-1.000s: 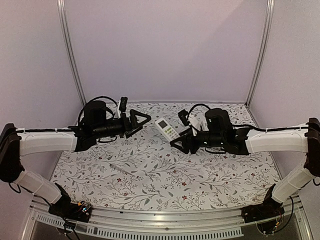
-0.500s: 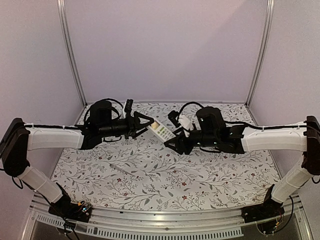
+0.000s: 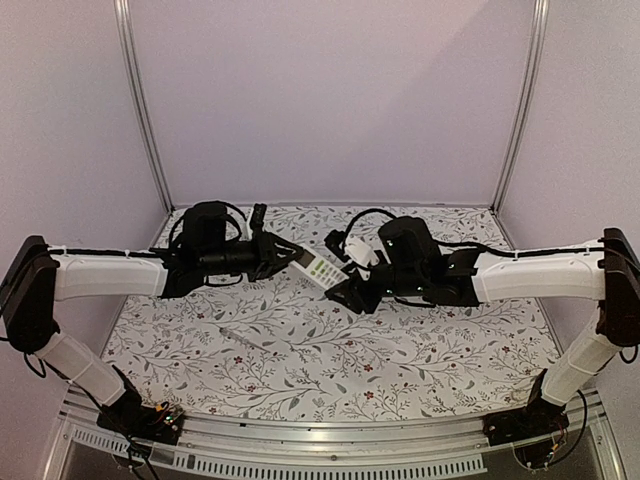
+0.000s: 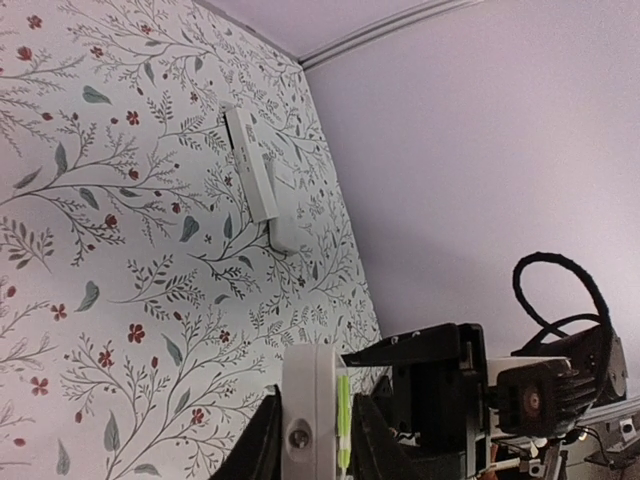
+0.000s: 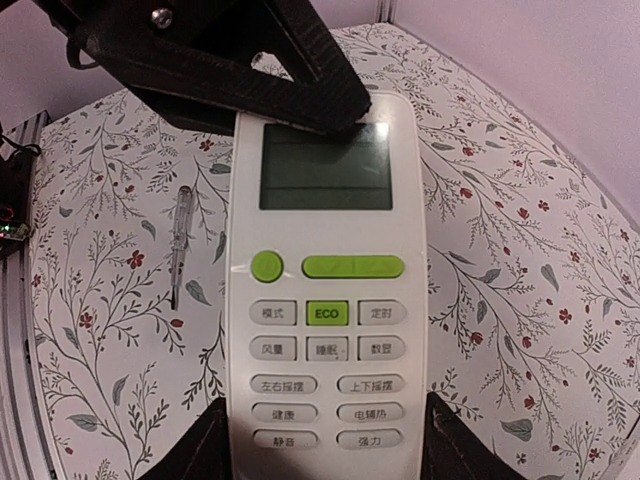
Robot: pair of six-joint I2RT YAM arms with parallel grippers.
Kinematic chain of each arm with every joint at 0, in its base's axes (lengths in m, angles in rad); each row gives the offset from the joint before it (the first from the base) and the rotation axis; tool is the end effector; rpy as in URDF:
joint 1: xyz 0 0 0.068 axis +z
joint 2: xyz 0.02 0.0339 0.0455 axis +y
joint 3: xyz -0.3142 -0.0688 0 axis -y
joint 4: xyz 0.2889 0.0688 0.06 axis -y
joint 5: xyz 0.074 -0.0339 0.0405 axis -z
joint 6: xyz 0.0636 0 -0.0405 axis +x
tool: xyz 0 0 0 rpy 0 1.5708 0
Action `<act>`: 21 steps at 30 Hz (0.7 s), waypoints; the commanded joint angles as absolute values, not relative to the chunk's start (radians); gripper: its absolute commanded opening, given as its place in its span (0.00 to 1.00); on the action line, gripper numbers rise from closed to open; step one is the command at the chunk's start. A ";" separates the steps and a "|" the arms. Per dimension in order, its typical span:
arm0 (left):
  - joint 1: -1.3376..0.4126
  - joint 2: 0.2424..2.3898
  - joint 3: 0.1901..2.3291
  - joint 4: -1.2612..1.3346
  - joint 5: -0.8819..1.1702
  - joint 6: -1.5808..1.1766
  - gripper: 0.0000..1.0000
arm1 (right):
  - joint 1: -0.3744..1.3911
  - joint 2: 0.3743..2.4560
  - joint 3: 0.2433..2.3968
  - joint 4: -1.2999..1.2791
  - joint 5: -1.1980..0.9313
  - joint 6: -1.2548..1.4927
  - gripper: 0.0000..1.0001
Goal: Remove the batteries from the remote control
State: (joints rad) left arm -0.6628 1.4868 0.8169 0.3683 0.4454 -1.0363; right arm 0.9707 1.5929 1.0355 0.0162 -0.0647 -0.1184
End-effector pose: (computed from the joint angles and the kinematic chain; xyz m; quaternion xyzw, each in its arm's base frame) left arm 0.2849 -0.2572 0.2552 -0.0172 0.7961 -0.5517 0.2482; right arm 0.2347 0.3503 0.2549 -0.4643 0.7359 0.2291 0.4365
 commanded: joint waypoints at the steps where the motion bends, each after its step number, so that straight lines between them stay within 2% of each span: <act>1: -0.672 1.485 0.832 0.331 0.446 -1.026 0.18 | 0.982 1.604 1.070 0.025 -0.039 -0.134 0.44; 3: -0.672 1.484 0.830 0.334 0.447 -1.033 0.10 | 0.983 1.605 1.070 0.024 -0.034 -0.135 0.46; 4: -0.672 1.482 0.827 0.334 0.446 -1.037 0.06 | 0.983 1.605 1.070 0.025 -0.030 -0.135 0.51; 6: -0.672 1.473 0.819 0.335 0.432 -1.044 0.00 | 0.985 1.602 1.070 0.021 -0.017 -0.136 0.73; 7: -0.672 1.467 0.813 0.335 0.420 -1.050 0.00 | 0.985 1.600 1.070 0.017 -0.008 -0.136 0.81; 9: -0.671 1.451 0.797 0.341 0.384 -1.063 0.00 | 0.987 1.588 1.067 0.011 0.031 -0.139 0.89; 15: -0.661 1.422 0.767 0.356 0.330 -1.113 0.00 | 1.032 1.563 1.051 0.013 0.166 -0.154 0.91; 21: -0.647 1.420 0.726 0.411 0.331 -1.177 0.00 | 1.091 1.634 1.072 0.023 0.274 -0.145 0.88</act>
